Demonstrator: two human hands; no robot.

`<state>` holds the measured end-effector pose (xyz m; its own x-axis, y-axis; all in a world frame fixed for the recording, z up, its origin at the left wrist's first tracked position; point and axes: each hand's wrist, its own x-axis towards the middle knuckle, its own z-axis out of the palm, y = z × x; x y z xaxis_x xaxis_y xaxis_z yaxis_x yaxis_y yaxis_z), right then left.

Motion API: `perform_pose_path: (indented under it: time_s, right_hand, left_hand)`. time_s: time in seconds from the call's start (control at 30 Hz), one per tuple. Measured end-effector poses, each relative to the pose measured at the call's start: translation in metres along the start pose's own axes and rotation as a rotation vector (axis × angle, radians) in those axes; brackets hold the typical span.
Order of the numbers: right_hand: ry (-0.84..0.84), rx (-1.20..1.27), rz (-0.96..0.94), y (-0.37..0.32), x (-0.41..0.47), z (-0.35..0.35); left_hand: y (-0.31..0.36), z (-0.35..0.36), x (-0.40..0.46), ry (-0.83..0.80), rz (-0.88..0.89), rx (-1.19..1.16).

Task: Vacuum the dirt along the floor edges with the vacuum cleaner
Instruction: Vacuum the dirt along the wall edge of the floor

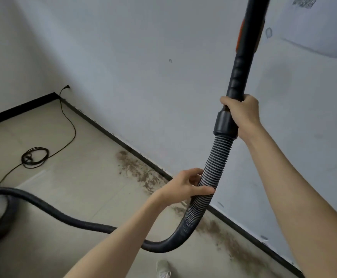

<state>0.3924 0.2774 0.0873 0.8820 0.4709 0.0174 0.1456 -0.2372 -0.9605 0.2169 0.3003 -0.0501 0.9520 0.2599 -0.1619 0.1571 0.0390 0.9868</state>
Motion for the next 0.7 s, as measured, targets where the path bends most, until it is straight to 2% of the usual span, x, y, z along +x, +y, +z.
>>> perform_pose_path:
  time_s: [0.1,0.2,0.3,0.37,0.57,0.63,0.7]
  right_hand:
    - [-0.247,0.158,0.128,0.016,-0.019,0.013]
    - [-0.528,0.468,0.329,0.035,-0.037,0.029]
    - [-0.69,0.595,0.397,0.047,-0.052,0.051]
    - [-0.679,0.503,0.333,0.048,-0.06,0.071]
    - [-0.392,-0.042,-0.037,0.052,-0.081,0.128]
    - [-0.399,-0.13,-0.025,0.058,-0.086,0.143]
    - [-0.465,-0.13,0.106,0.067,-0.088,0.154]
  left_hand:
    - [-0.009,-0.019,-0.036,-0.05,-0.055,-0.037]
    - [-0.017,-0.034,-0.069,-0.041,-0.101,0.007]
    - [-0.026,-0.05,-0.096,-0.018,-0.164,0.034]
    - [-0.03,-0.06,-0.106,-0.014,-0.205,0.041]
    - [-0.048,-0.074,-0.115,0.051,-0.378,0.203]
    - [-0.06,-0.077,-0.118,0.095,-0.389,0.219]
    - [-0.065,-0.083,-0.12,0.229,-0.355,0.139]
